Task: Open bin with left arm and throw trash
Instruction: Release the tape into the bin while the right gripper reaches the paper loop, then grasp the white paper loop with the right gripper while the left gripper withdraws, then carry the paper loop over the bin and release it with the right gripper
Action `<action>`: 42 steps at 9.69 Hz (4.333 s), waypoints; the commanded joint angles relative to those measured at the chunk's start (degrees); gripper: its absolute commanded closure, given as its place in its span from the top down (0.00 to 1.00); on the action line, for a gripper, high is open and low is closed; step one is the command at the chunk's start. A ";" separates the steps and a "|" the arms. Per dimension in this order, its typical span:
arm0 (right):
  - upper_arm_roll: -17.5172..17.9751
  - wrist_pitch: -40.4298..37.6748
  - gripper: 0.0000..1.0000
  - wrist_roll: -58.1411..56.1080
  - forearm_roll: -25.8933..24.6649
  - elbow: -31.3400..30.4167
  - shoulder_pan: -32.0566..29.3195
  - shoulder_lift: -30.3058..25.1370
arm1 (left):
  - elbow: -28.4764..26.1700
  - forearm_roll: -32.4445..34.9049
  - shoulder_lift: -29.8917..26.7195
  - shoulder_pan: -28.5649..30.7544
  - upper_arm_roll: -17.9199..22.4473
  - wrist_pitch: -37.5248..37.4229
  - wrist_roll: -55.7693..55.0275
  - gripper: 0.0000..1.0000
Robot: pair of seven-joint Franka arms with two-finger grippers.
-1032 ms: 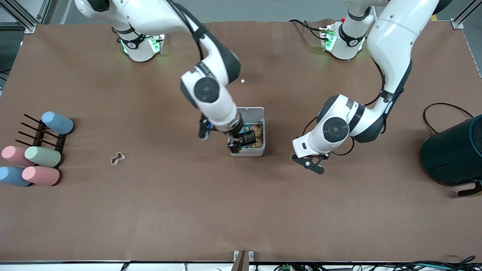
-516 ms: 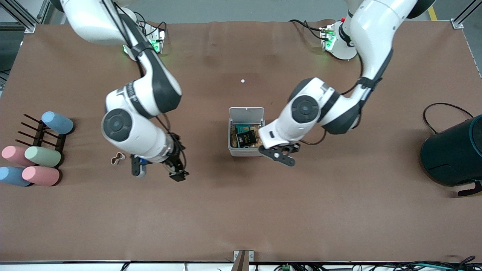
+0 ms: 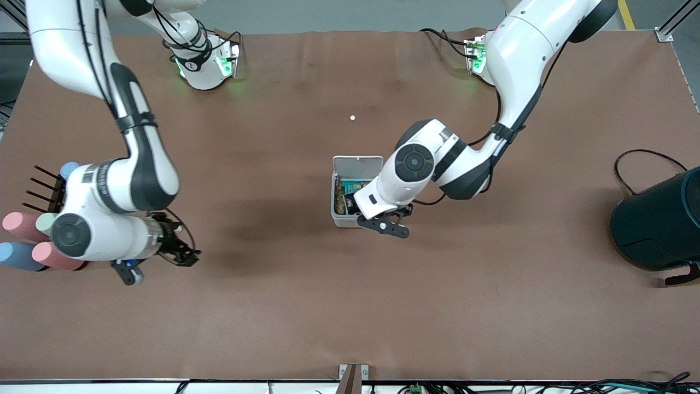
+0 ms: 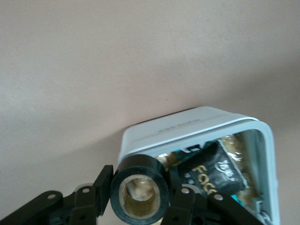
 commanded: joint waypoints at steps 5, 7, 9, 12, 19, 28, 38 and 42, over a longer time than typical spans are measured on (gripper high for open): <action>1.17 27.02 1.00 -16.10 -4.30 -32.85 -6.52 -9.05 | 0.96 0.27 -0.08 -1.01 0.30 -0.88 -3.40 0.43; 1.17 29.91 1.00 -17.45 -4.30 -33.75 -7.93 -8.80 | 0.69 0.36 -0.25 -1.80 0.48 -0.88 -3.75 1.00; 1.26 37.89 0.75 -17.02 -4.21 -35.68 -8.28 -8.36 | 0.78 1.23 -0.34 -1.37 0.48 -0.88 -3.58 1.00; 1.17 37.76 0.56 -17.54 -4.12 -35.86 -8.73 -8.01 | 1.13 1.32 -4.54 1.43 0.74 -6.57 -2.44 1.00; 1.35 37.15 0.00 -13.44 -4.12 -34.91 -8.47 -6.60 | 3.58 -5.35 -20.63 25.42 -0.23 -26.15 7.02 1.00; 1.88 19.83 0.00 39.71 5.26 -5.39 21.37 -7.39 | -15.48 -9.23 -46.13 12.97 21.57 -29.28 17.51 1.00; 1.97 19.83 0.15 52.24 6.60 -0.27 36.89 1.31 | -5.81 -10.80 -41.30 12.17 23.15 -32.87 16.90 1.00; 1.88 18.26 0.68 52.24 6.60 -0.36 36.19 1.31 | -5.90 -10.80 -41.30 12.17 23.06 -32.87 17.16 1.00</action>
